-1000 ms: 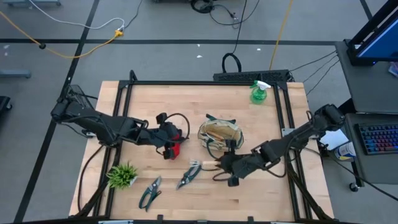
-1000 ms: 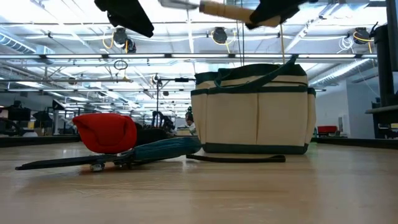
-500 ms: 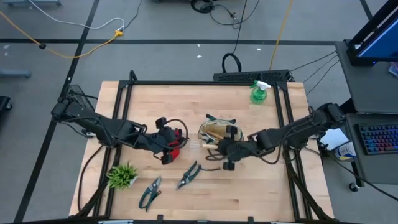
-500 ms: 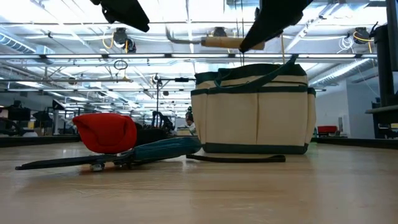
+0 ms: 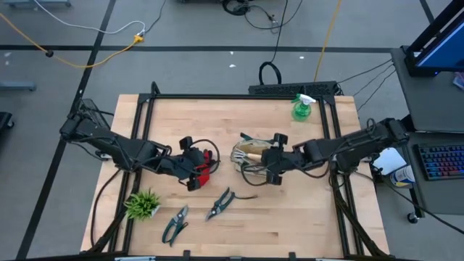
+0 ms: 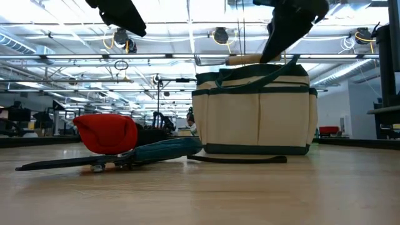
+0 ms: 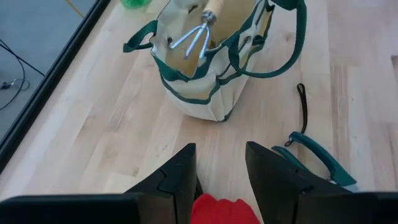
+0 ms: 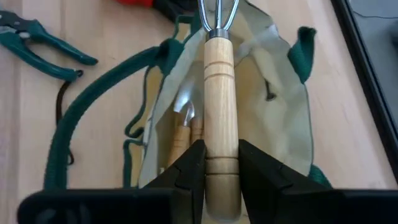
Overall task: Pick & Place Garden tools in Gardening bag
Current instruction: Put the brown hand rake into the gardening bag
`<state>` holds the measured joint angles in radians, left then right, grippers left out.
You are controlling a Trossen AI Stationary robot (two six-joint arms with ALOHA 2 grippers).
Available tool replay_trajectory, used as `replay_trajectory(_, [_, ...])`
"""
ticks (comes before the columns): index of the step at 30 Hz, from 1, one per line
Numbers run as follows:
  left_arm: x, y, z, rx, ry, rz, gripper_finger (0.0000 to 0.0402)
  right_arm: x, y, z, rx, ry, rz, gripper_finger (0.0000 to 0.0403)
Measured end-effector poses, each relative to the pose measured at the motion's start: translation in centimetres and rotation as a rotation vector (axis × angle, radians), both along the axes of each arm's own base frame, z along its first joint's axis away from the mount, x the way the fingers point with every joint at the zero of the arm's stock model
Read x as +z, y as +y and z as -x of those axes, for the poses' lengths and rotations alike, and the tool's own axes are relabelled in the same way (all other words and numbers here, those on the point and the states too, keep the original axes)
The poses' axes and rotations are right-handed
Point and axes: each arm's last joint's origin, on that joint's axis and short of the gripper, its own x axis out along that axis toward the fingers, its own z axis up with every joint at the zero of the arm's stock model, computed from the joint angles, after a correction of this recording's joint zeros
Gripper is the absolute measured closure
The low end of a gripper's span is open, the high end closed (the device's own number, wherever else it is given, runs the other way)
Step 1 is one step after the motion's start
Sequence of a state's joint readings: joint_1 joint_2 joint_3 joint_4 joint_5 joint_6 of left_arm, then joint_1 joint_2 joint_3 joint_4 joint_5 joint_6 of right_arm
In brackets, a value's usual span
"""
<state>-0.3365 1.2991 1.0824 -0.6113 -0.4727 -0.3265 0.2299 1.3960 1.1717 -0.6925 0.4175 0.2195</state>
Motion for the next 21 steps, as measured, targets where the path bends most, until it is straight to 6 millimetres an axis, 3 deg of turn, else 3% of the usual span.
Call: replay_trajectory(21, [0.0, 0.0, 0.0, 0.003, -0.001, 0.003, 0.0257, -1.2, -0.9, 0.6, 0.019, 0.131, 0.055, 0.0330])
